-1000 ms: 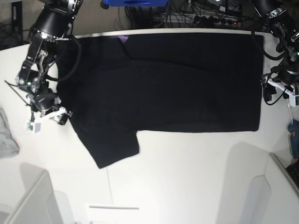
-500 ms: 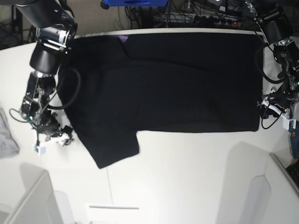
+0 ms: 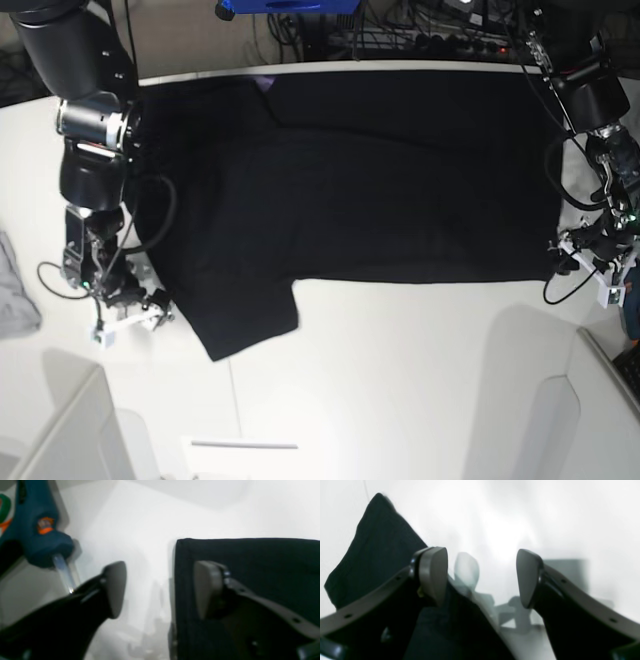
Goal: Fold the T-shirt properly
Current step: 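Reach both grippers to the hem corners of the shirt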
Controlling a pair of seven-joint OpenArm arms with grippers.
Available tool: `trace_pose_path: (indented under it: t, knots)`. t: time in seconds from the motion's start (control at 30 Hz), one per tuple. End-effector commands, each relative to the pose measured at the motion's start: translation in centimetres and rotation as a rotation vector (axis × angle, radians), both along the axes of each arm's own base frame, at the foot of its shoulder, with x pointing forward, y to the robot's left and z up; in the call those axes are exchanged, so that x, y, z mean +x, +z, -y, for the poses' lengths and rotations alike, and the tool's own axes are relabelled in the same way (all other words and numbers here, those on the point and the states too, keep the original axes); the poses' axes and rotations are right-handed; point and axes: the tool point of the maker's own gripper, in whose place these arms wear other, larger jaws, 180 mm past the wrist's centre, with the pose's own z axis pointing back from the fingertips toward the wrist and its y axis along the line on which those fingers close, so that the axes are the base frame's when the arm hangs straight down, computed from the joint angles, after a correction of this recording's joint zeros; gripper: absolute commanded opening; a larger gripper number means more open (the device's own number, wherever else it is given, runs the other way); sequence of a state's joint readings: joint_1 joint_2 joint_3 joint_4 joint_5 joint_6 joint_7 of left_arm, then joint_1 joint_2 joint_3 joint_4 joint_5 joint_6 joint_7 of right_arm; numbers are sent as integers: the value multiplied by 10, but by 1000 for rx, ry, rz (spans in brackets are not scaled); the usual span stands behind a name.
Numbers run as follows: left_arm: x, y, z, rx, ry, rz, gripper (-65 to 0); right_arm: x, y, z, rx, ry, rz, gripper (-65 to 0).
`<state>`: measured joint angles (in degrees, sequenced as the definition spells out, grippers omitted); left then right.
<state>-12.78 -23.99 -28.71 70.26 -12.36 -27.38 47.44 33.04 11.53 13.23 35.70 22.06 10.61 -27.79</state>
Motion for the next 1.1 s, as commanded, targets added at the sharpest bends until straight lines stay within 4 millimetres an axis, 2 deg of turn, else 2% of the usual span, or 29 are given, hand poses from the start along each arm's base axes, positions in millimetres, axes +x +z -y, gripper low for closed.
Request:
trace_pose_path:
  t: [0.0, 0.1, 0.37, 0.53, 0.67, 0.8, 0.9, 1.0, 1.07]
  knots:
    - [13, 23, -10, 20, 7, 64, -186, 22, 26, 0, 7, 22, 78, -245]
    - [11, 14, -11, 2, 17, 43, -171, 21, 22, -12, 30, 70, 72, -249]
    - [13, 7, -12, -23, 31, 28, -171, 5, 4, -29, 54, 108, 2, -249]
    - [13, 7, -12, -25, 31, 28, -171, -14, -19, -45, 25, 185, -52, -252]
    - [13, 6, -10, -28, 30, 28, -171, -26, -29, -69, 53, 260, -59, -254]
    - [13, 6, -10, -30, 30, 28, -169, -34, -36, -72, 54, 271, -74, -255]
    - [20, 9, -5, -26, 12, 34, -166, -34, -37, -72, 51, 270, -73, -305]
    - [26, 5, 10, -16, -39, 13, -166, -34, -37, -72, 51, 269, -71, -413]
    - [34, 10, 15, -10, -56, 23, -168, -34, -37, -72, 50, 270, -70, -485]
